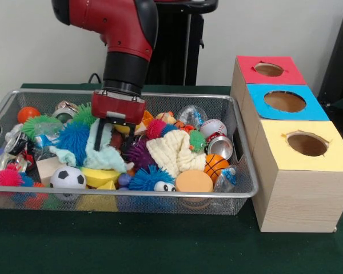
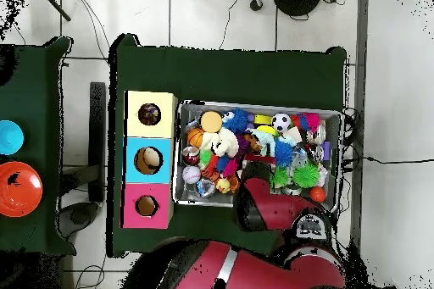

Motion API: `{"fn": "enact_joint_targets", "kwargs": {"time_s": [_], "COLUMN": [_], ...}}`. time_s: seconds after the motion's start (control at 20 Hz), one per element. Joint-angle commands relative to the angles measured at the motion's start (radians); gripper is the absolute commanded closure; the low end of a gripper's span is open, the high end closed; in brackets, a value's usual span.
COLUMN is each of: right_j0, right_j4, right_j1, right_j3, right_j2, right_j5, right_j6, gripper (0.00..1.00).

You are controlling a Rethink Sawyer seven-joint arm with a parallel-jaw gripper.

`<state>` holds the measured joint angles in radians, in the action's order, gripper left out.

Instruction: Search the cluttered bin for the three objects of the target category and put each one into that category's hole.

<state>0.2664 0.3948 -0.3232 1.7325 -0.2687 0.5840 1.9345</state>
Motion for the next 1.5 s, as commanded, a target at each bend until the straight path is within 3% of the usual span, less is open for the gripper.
{"fn": "enact_joint_targets", "kwargs": {"time_s": [0.05, 0.35, 1.2, 1.35, 1.5], "right_j0": [0.08, 0.101, 0.082, 0.071, 0.052], "right_j4": [-0.002, 0.001, -0.017, -0.042, -0.081], "right_j1": [0.181, 0.238, 0.258, 0.253, 0.235], "right_j3": [-0.092, -0.138, -0.127, -0.114, -0.099], "right_j2": [0.063, 0.038, 0.008, 0.003, -0.013], "right_j5": [-0.098, -0.037, -0.015, -0.089, -0.26], "right_j6": [0.103, 0.082, 0.089, 0.088, 0.067], "gripper": [0.0, 0.0, 0.0, 0.0, 0.0]}}
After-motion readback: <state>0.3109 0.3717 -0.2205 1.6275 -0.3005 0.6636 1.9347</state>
